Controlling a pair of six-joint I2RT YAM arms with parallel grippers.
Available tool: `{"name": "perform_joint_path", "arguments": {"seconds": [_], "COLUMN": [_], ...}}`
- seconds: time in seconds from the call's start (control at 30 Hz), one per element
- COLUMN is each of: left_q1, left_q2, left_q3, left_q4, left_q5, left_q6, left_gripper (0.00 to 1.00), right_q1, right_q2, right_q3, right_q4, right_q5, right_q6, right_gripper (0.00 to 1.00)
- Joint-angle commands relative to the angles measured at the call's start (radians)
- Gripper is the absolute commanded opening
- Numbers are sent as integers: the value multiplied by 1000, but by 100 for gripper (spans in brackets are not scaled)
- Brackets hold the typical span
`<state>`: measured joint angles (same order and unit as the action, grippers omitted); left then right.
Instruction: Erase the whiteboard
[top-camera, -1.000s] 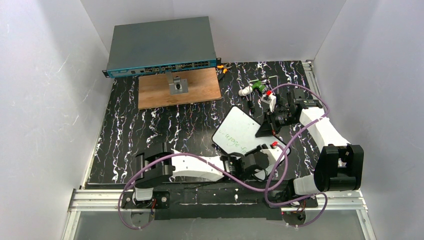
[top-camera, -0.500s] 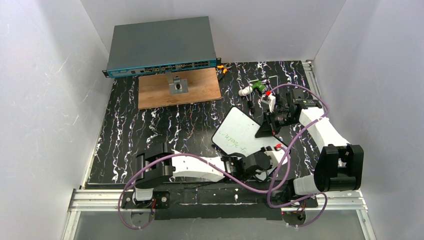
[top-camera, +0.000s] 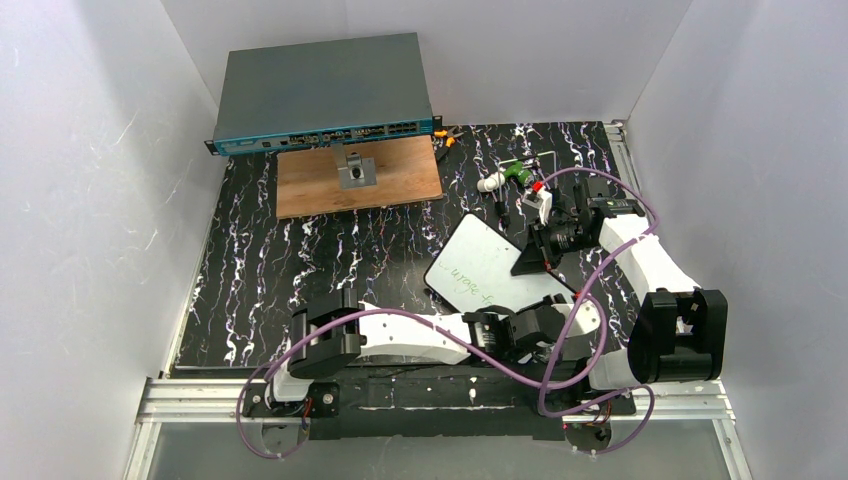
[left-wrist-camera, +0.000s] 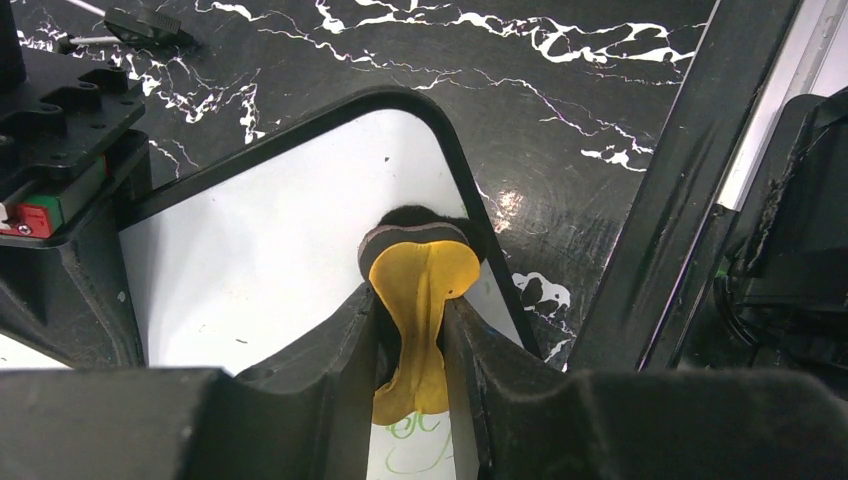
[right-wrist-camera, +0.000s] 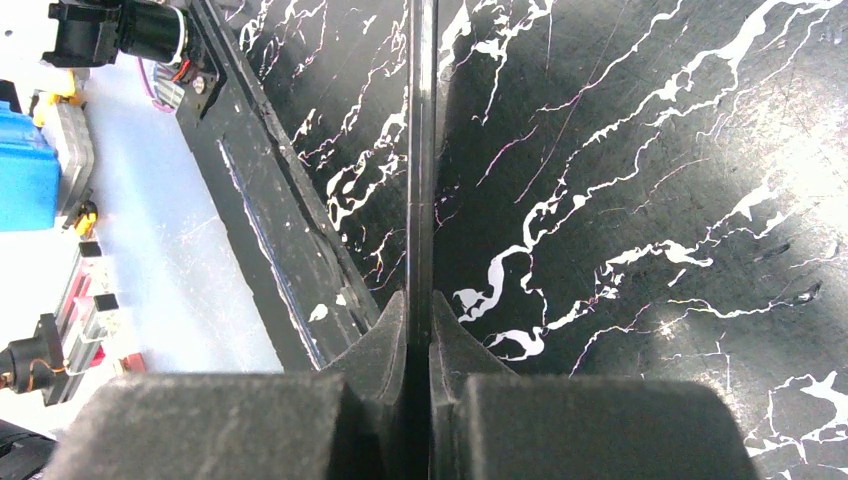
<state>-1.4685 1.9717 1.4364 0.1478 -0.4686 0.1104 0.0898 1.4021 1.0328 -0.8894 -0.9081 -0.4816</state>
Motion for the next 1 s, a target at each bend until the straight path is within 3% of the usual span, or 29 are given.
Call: {"name": "perform_joint_path", "arguments": {"seconds": [0.0,0.97], "left_q1": [-3,-50], "left_q2": [8,5], "left_q3": [34,-29], "left_q4": [-79,-176], "left_q5": [-7,54], "left_q6": [-10,-23], "left_gripper": [0,0], "right_q1": [0,-1], "right_q2": [-29,-24], "right_q3": [24,26], "right_q4": [30,30], "right_q5": [-41,-39], "right_q6": [-41,-41], "right_gripper": [1,1]}}
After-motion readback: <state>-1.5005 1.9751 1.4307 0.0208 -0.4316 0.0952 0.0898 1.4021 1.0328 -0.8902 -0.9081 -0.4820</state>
